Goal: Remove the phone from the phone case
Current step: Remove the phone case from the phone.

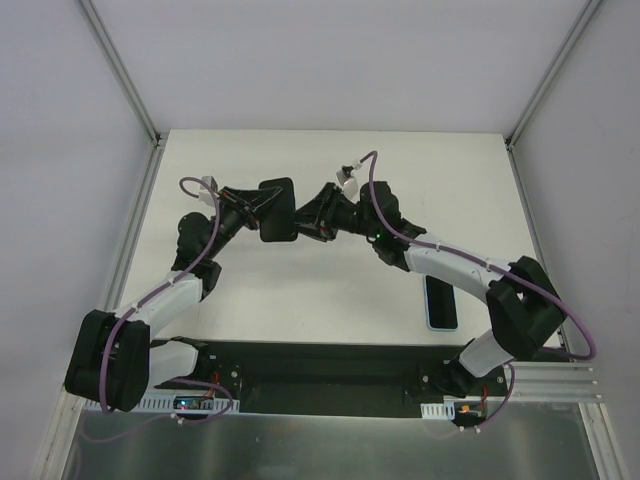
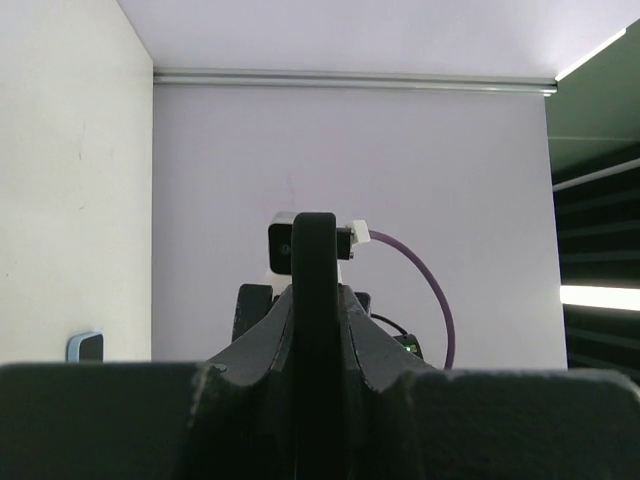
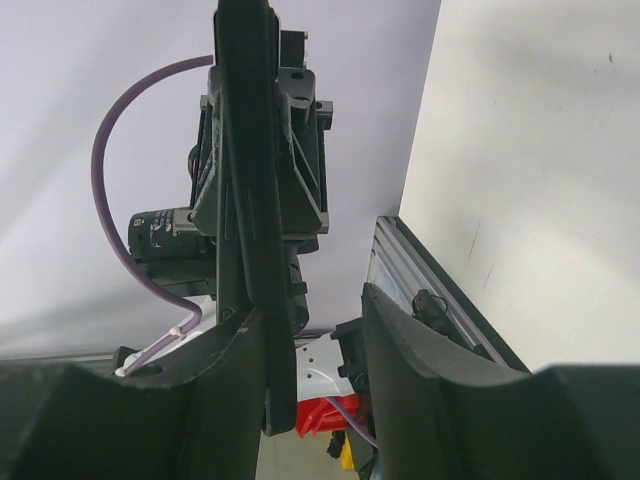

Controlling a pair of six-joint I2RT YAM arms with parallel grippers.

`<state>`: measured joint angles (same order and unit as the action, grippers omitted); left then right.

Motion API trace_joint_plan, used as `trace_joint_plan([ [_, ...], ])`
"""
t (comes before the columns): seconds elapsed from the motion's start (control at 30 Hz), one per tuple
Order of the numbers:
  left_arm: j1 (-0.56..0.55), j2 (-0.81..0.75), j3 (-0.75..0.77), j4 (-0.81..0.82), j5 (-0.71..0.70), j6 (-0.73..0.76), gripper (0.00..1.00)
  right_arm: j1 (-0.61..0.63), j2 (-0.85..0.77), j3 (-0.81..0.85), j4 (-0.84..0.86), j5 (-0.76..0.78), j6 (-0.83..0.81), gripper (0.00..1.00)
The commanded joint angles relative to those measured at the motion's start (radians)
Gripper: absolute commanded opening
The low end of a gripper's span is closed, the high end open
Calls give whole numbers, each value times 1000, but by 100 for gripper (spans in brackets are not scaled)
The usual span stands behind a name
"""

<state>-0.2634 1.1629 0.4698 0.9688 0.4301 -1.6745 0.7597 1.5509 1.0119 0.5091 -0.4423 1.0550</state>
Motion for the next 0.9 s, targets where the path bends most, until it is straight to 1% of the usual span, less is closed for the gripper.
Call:
trace_joint_plan([
  [0.0, -137, 1, -28, 2, 341, 85, 0, -63, 17, 162, 226, 234, 17, 43],
  [0.17, -137, 1, -16, -7, 352, 99, 0, -82, 44, 186, 218, 180, 25, 41],
  [0.23, -140, -5, 1, -41, 369, 133, 0, -89, 66, 215, 218, 145, 31, 40],
  [0.3, -154, -6, 24, -88, 392, 198, 0, -102, 89, 246, 221, 70, 42, 40],
  [0.33, -155, 0, 56, -157, 430, 223, 0, -106, 118, 295, 226, 36, 48, 39],
  [0.37, -155, 1, 59, -169, 432, 234, 0, -109, 133, 319, 229, -34, 54, 39],
  [0.47, -155, -6, 55, -196, 421, 259, 0, -111, 182, 379, 265, -125, 86, 37],
  [0.5, -157, -3, 56, -197, 423, 265, 0, -109, 187, 381, 293, -133, 92, 37],
  [0.67, -175, 15, 79, -199, 426, 275, 0, -109, 195, 373, 286, -145, 92, 37],
  [0.77, -186, 26, 87, -197, 420, 279, 0, -106, 199, 382, 263, -159, 92, 36],
  [0.87, -188, 32, 92, -202, 421, 286, 0, -103, 189, 398, 200, -174, 53, 36],
])
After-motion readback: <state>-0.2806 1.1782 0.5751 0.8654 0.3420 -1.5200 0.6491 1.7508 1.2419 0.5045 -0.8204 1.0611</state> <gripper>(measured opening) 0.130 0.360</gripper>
